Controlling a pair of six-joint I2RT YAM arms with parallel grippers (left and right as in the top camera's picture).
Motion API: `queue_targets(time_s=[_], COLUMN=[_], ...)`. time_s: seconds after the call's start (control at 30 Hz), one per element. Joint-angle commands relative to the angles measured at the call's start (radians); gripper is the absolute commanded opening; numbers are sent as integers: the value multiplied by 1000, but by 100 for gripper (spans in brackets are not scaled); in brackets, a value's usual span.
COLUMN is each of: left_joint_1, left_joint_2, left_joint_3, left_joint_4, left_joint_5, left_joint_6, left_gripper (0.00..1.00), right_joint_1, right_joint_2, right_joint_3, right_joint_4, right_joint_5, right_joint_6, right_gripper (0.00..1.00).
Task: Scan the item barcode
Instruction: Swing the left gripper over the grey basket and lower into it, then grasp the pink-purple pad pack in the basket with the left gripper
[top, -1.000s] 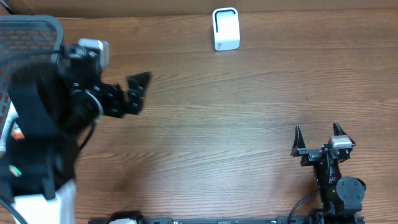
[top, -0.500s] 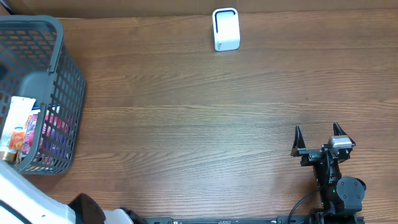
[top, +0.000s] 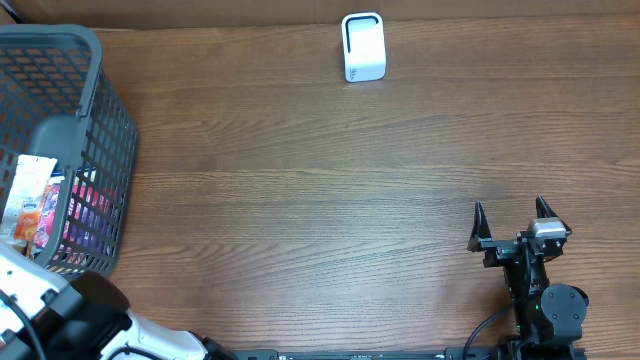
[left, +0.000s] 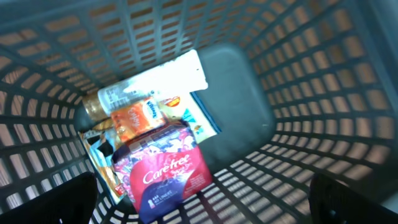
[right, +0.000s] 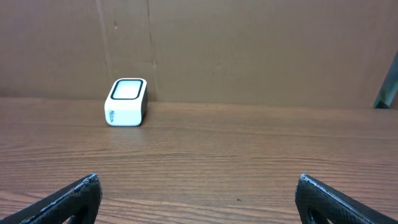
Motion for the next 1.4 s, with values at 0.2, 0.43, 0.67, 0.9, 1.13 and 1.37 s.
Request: queue_targets(time_s=[0.2, 0.43, 0.67, 0.9, 1.13, 1.37], left_joint_1=[5, 5, 5, 5, 5, 5], left_joint_2=[175, 282, 384, 463, 468, 468], left_joint_3=[13, 13, 13, 6, -3, -6], left_joint_4=[-78, -138, -194, -220, -202, -195], left_joint_5=[-45, -46, -46, -64, -94, -45], left_joint_6=[89, 299, 337, 337, 337, 359], left_gripper=[100, 100, 82, 79, 80, 80], right_joint_1=[5, 5, 5, 5, 5, 5], right_joint_2=[-10, -10, -10, -10, -10, -10], right_joint_3=[-10, -10, -10, -10, -10, -10], right_joint_4=[7, 7, 7, 7, 7, 7], right_joint_5=[6, 6, 6, 6, 6, 6], right_joint_6=[-3, -3, -3, -3, -3, -3], right_gripper=[100, 100, 100, 100, 100, 100])
